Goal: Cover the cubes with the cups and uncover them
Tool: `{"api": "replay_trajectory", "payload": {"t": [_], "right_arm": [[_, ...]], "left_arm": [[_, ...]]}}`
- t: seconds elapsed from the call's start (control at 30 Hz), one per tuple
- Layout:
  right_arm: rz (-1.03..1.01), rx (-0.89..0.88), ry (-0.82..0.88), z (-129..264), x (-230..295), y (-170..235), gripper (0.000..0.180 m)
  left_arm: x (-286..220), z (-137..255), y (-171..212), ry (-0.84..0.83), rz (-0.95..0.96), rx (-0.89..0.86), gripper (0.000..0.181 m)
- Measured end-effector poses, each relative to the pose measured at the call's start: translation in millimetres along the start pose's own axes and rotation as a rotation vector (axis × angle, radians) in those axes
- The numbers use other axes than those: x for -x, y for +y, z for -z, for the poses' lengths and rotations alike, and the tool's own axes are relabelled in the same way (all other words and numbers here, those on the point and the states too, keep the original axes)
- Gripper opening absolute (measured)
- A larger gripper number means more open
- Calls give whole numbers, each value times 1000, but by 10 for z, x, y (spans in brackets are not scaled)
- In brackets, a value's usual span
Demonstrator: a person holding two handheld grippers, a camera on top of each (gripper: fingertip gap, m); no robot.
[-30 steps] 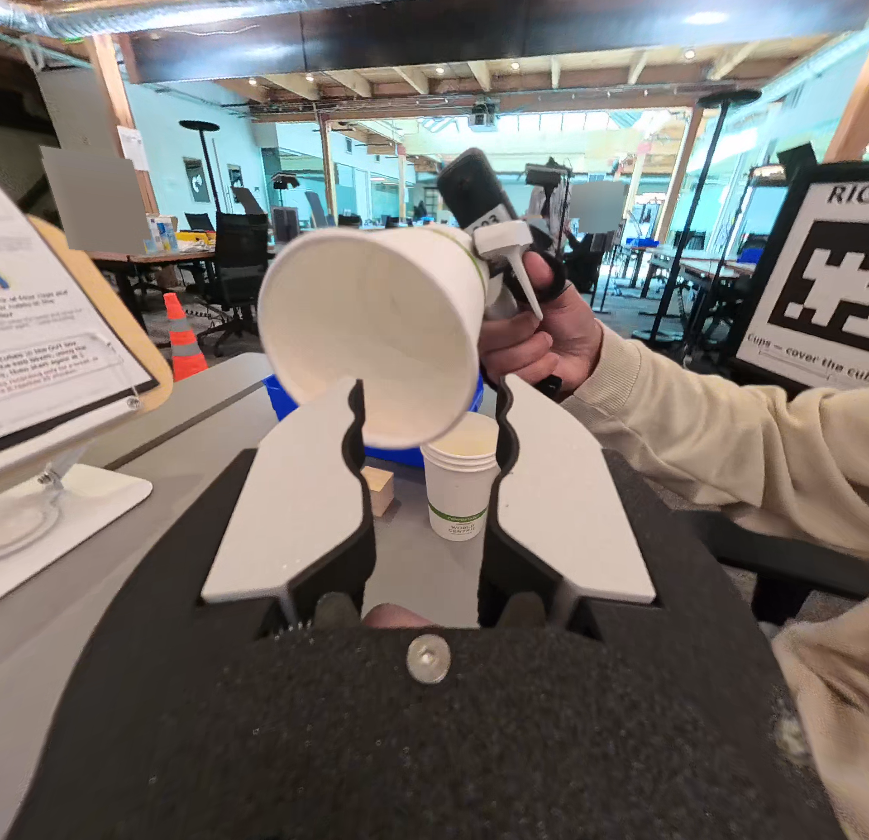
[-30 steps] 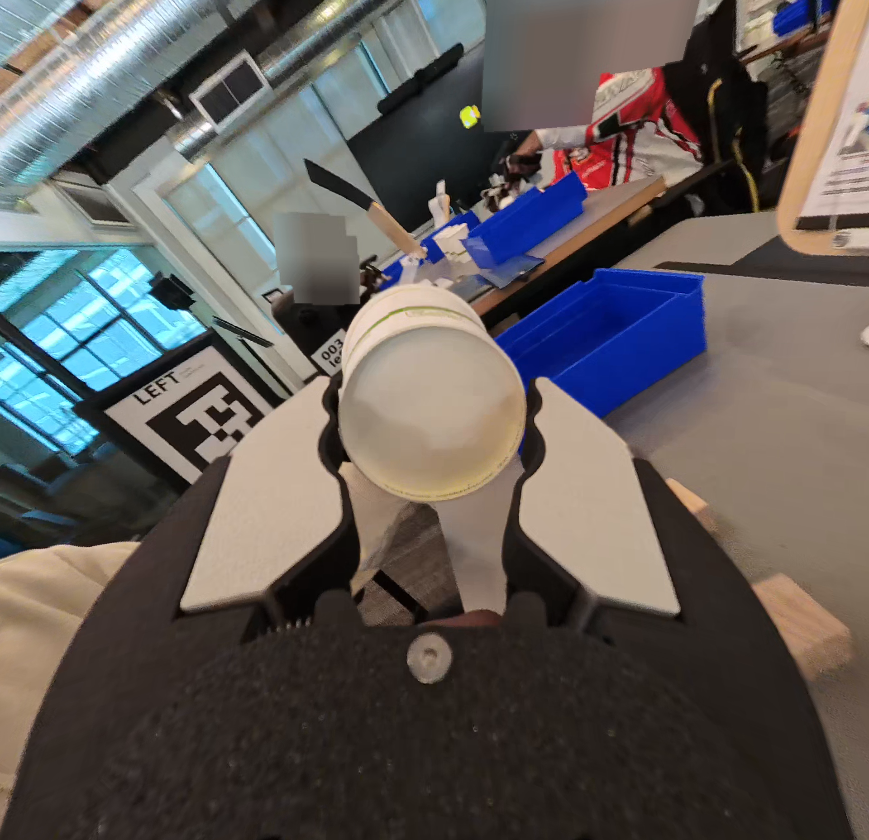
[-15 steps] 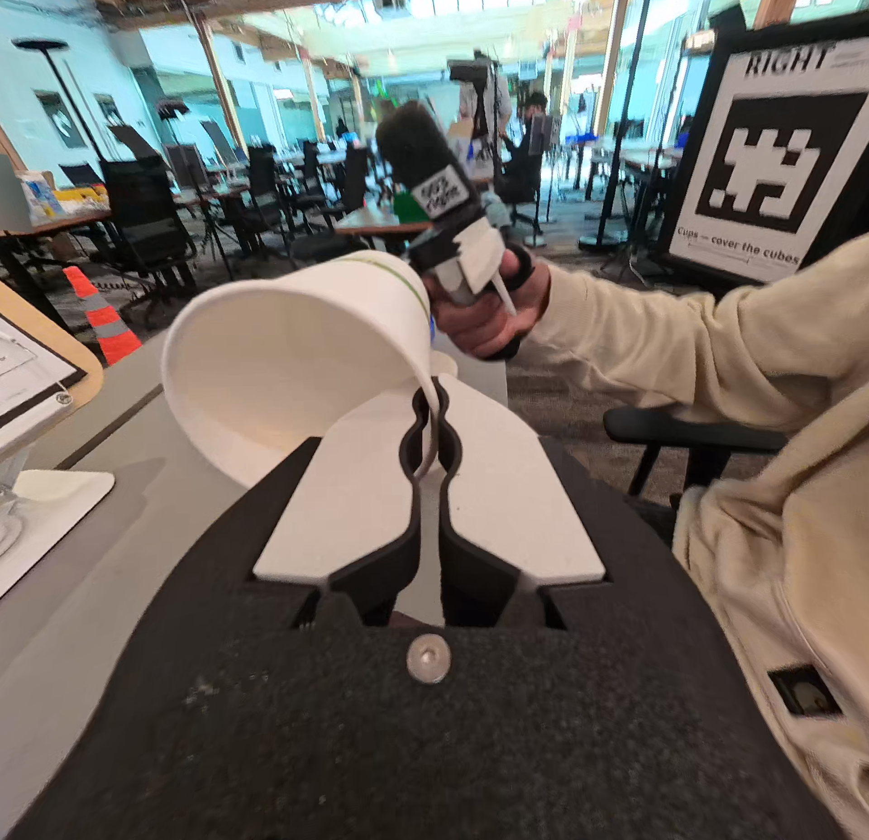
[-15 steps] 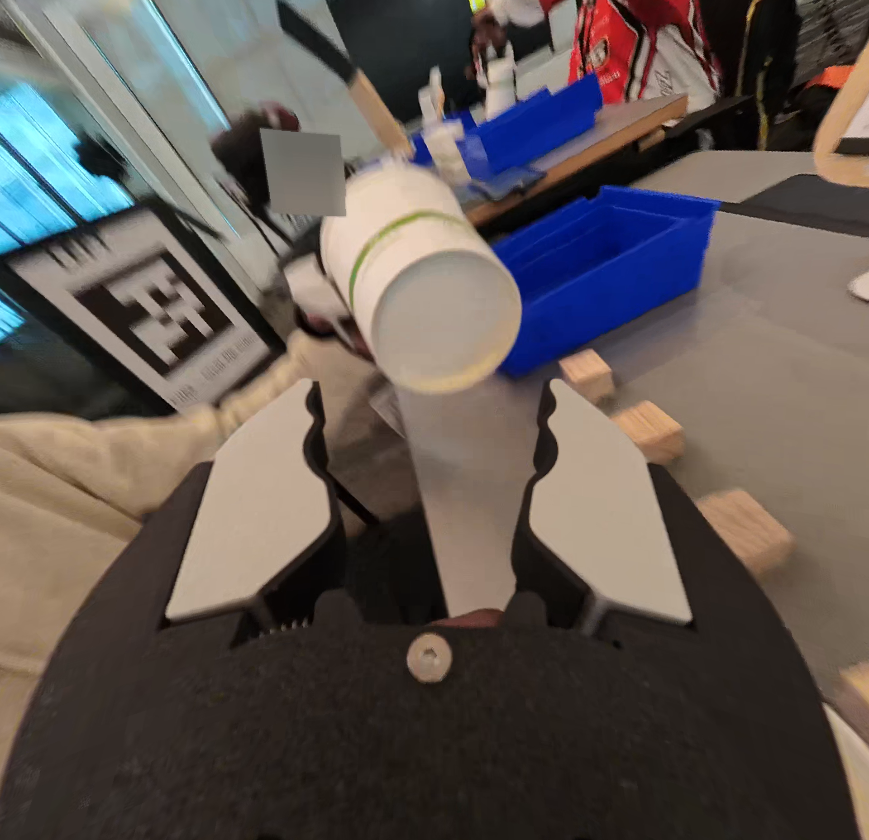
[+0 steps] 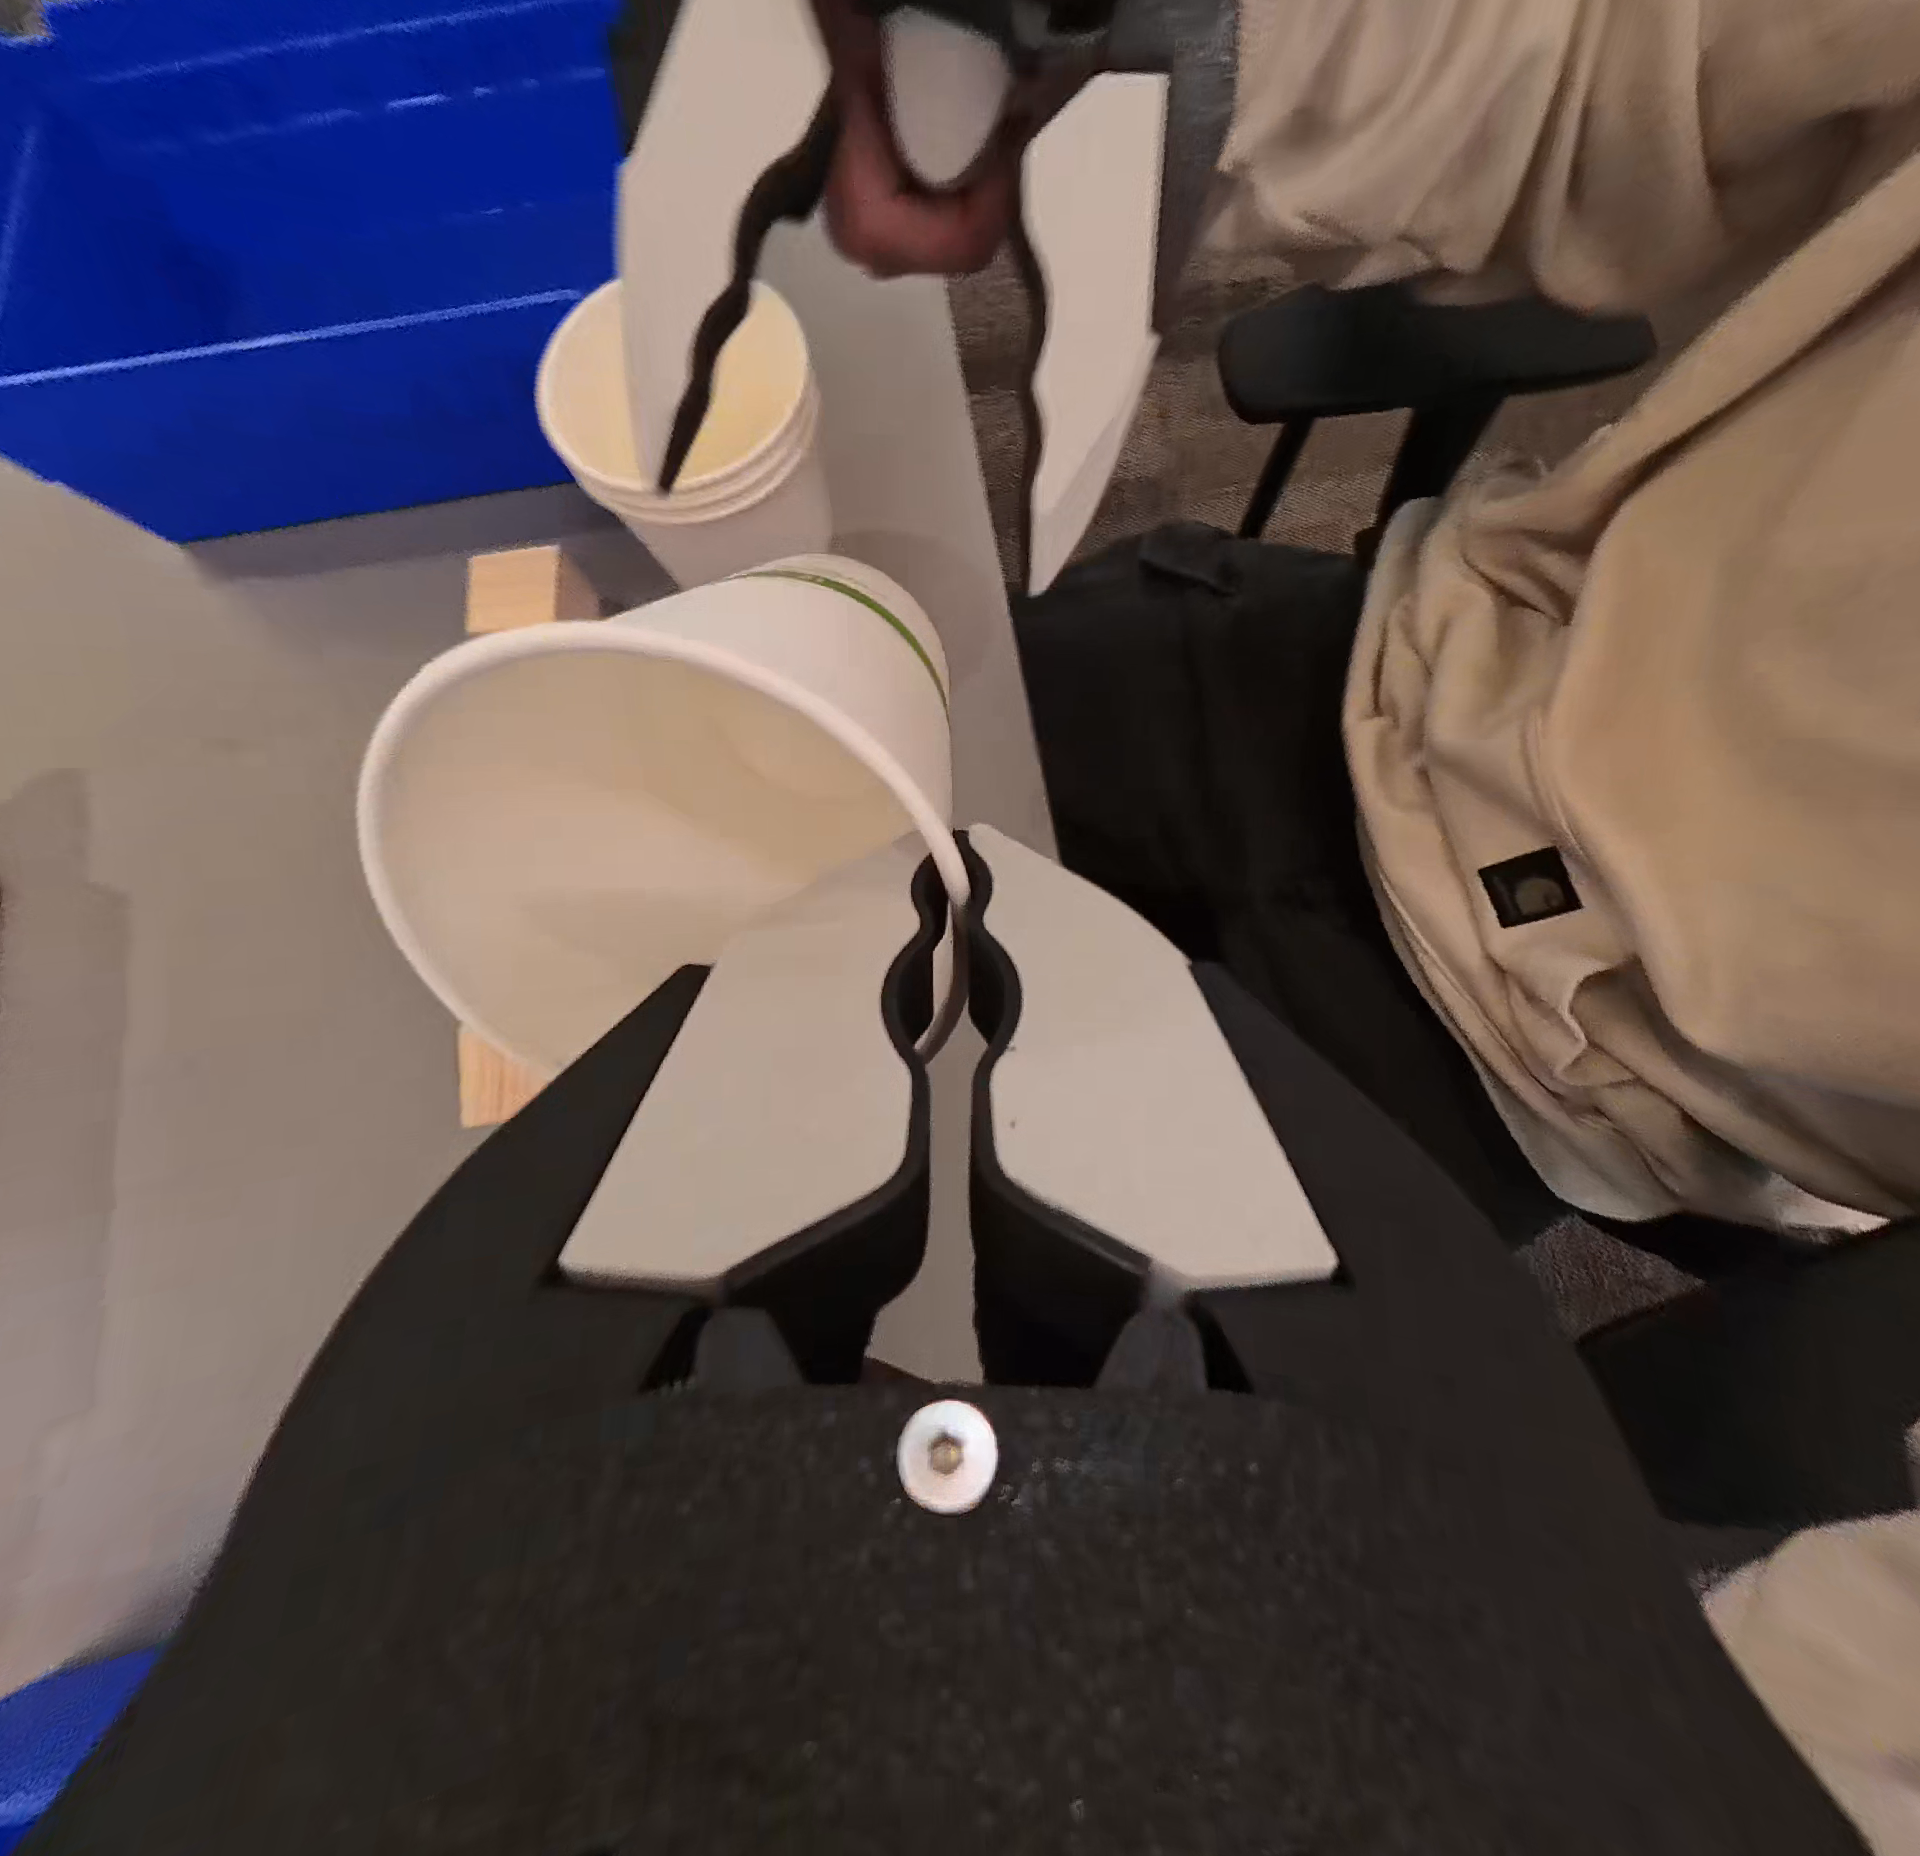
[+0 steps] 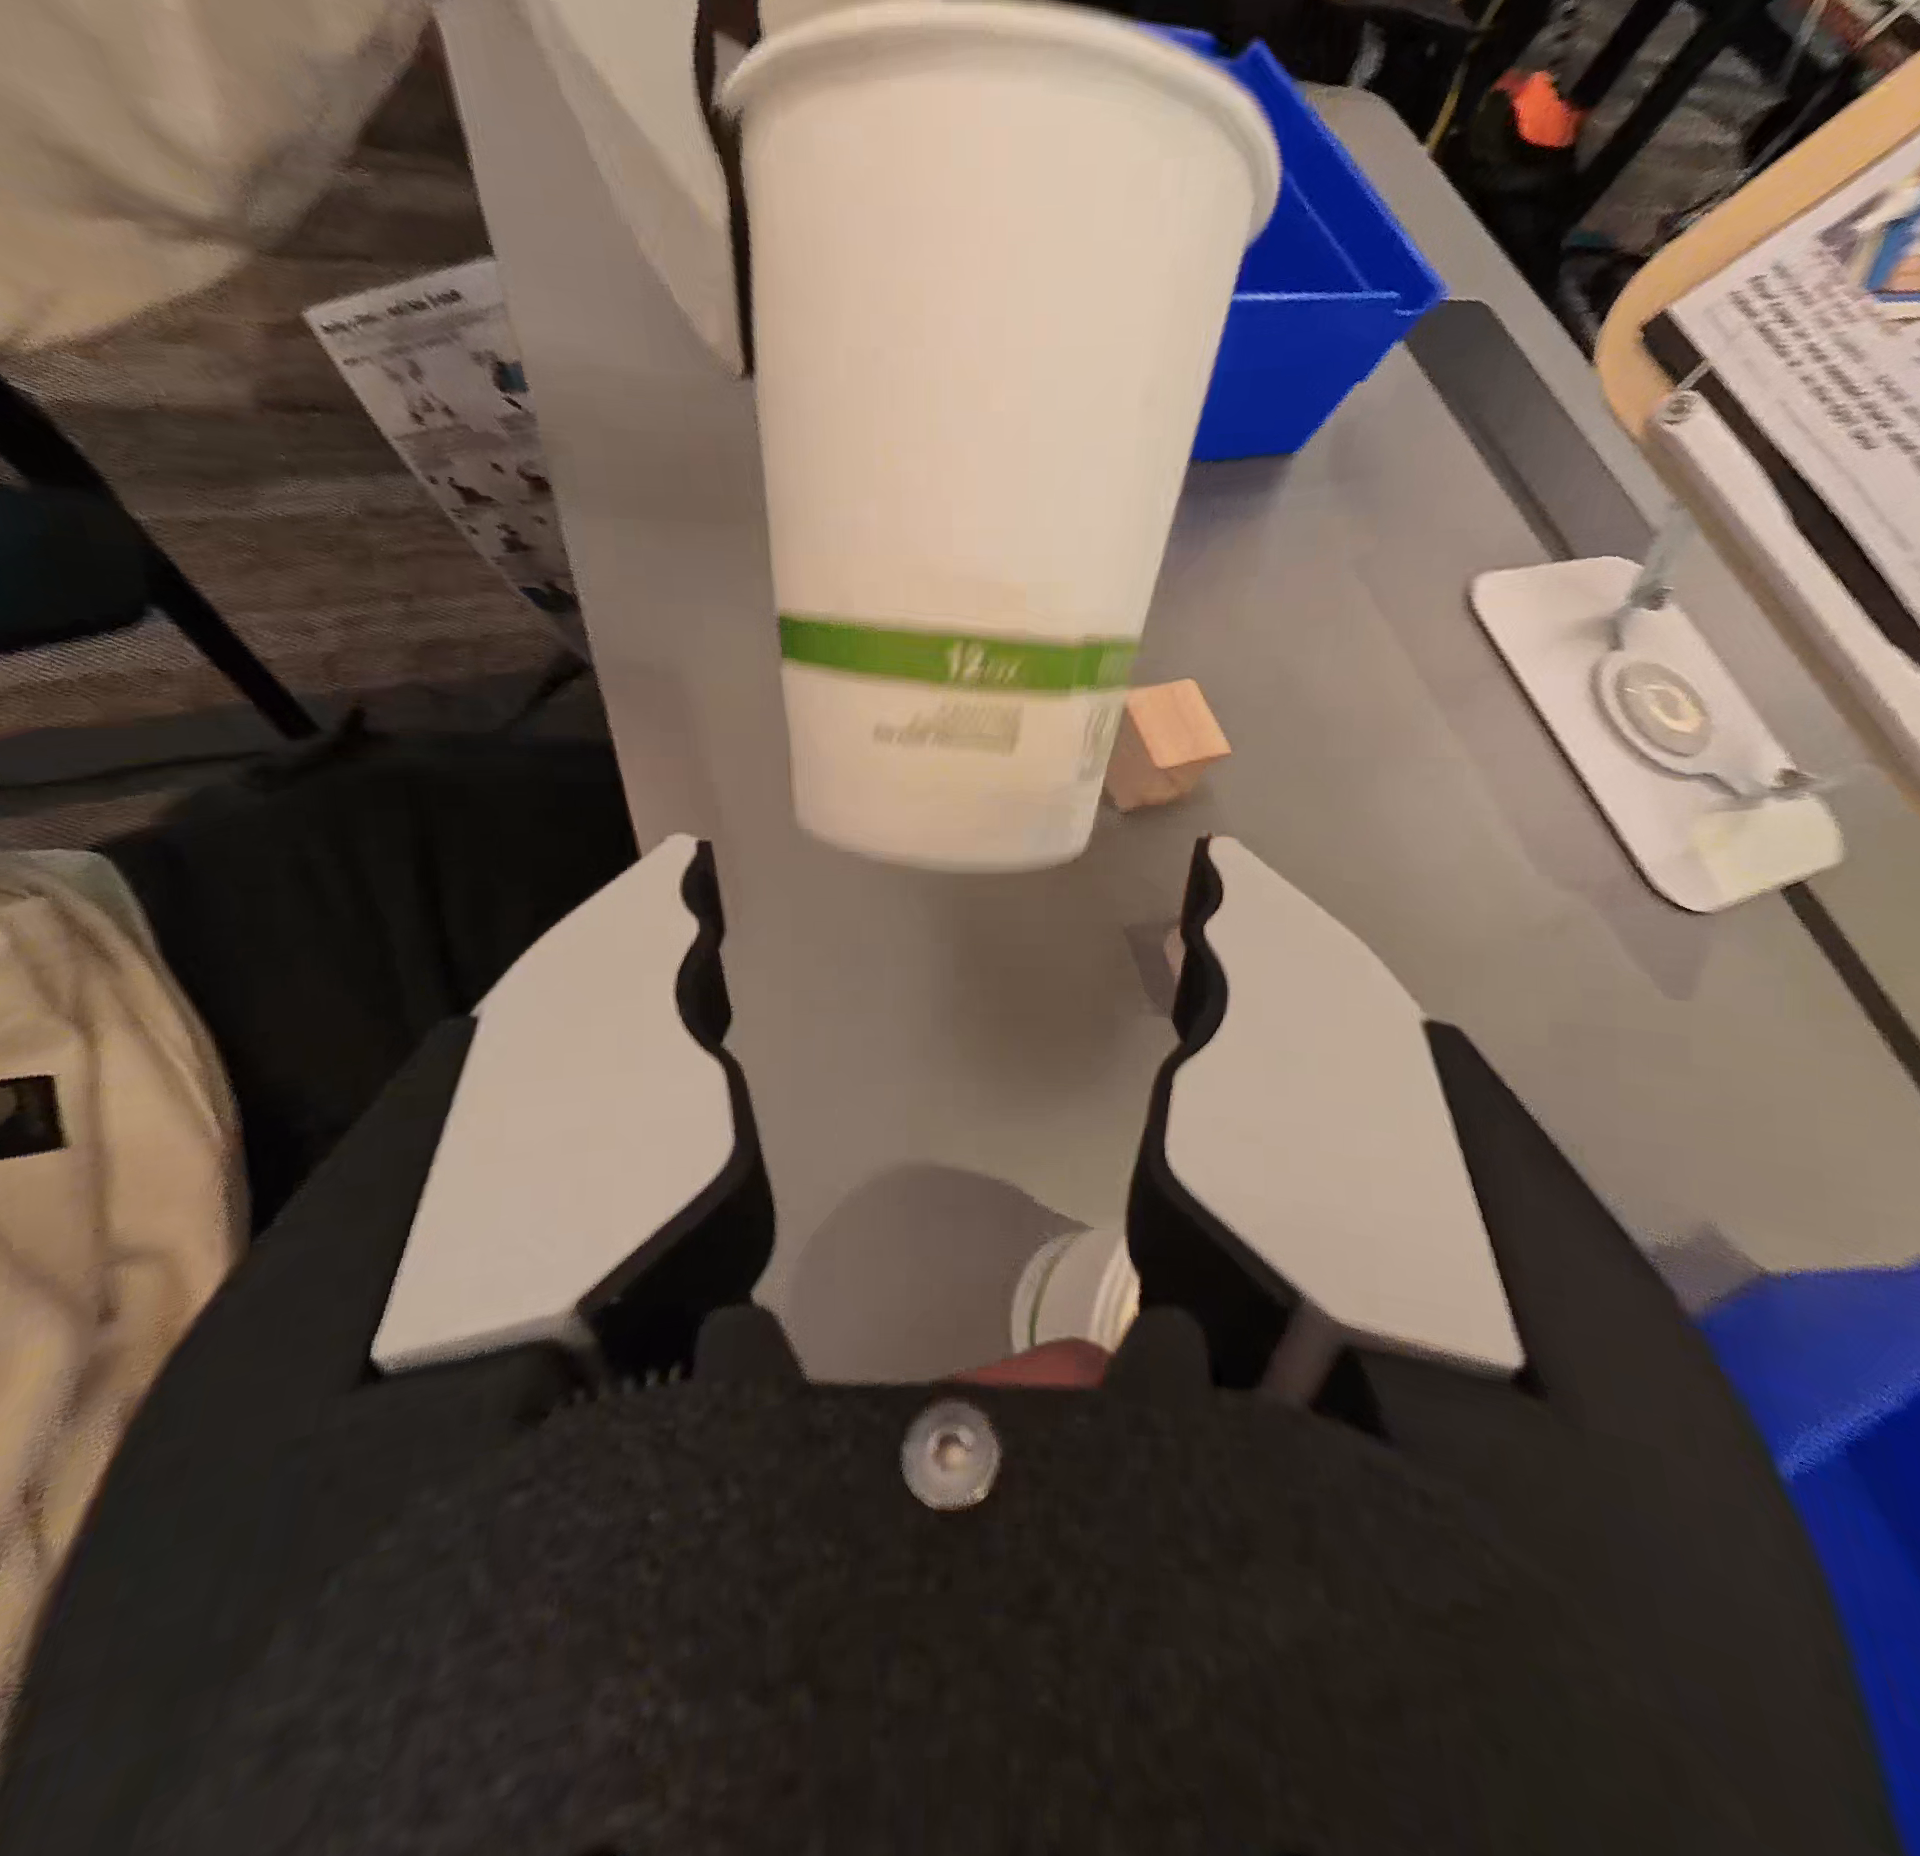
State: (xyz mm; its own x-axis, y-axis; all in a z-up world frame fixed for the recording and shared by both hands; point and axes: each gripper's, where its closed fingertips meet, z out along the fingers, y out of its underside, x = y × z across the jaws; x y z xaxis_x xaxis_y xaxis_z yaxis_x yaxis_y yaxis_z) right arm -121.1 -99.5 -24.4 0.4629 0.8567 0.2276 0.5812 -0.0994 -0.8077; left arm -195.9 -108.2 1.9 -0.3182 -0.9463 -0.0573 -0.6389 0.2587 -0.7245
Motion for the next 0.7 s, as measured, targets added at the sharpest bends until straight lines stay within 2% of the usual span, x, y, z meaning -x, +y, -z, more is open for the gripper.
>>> {"api": "replay_trajectory", "payload": {"t": [0.2,0.37,0.5,0.6,0.7], "right_arm": [[-129,-40,-200,-184,89,-156,88],[-144,-23,-242,-313,136,-197,85],[-145,-3,-223,-334,115,-163,84],[-163,-24,-195,-268,74,-155,84],[-196,-73,-107,-104,-57,-144,84]], "left_arm": [[-109,-158,-103,49,-63,48,0],[-164,-304,-87,92,-85,113,0],[-132,-331,-74,64,-87,125,2],[-87,-257,-206,-1,-73,14,38],[21,-22,-358,-145,-36,-184,53]]}}
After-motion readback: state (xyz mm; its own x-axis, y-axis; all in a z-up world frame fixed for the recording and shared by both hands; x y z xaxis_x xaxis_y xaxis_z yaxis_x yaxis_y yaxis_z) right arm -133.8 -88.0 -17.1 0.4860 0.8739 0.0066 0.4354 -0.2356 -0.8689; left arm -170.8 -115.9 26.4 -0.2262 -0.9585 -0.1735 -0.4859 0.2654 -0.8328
